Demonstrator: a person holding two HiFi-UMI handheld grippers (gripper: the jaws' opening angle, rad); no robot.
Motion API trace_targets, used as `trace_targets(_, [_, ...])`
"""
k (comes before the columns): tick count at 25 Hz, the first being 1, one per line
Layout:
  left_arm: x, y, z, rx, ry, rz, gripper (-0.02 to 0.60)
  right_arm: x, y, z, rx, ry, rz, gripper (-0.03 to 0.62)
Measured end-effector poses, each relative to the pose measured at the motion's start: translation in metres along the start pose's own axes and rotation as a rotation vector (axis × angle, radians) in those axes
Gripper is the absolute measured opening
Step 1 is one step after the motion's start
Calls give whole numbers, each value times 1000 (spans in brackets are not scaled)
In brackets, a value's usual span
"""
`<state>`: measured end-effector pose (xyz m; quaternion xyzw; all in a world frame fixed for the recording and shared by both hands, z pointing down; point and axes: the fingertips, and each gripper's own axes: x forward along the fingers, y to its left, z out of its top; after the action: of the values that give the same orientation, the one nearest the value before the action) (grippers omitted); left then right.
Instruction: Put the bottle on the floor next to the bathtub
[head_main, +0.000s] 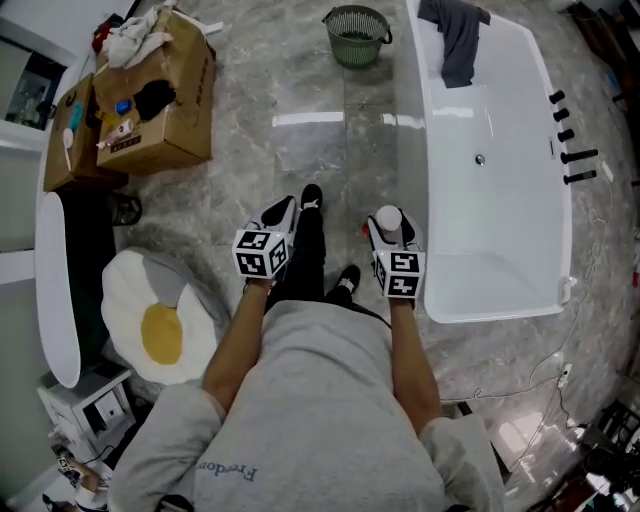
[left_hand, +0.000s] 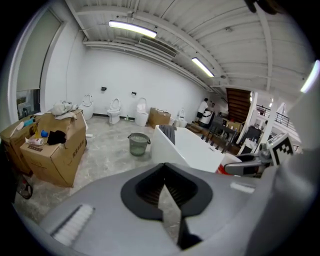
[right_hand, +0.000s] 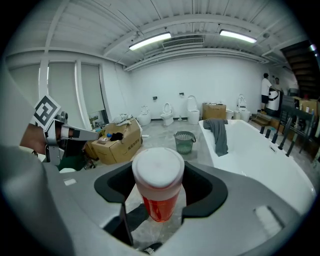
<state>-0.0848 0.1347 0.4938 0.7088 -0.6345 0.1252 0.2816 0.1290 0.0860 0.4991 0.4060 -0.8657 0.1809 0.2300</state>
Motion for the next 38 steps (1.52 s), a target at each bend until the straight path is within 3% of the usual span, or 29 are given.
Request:
trace_targets(4, [41,11,15,84,53,-42,58,27,-15,13,14,14,-42,285])
trace_targets(8, [85,30,37,116,84,-85,57,62,-36,22,50,51,-94,285])
trace_targets(13, [141,47,100,271,82,-201,57,105,-57,37,90,134,-141,285])
trace_targets(17, [178,87,141,326,68,-249,57,148,-60,61,95,157,-165,285])
trace_targets(21, [214,130,153,316,89,-241,57,194,-71,82,119,181,-160,284])
trace_targets(27, [261,173,139,248,148,-260,57,254,-90,92,163,183,-186,284])
trace_targets(38, [343,164,114,97,193,-272,57,328,-144,67,145,256,-219,284])
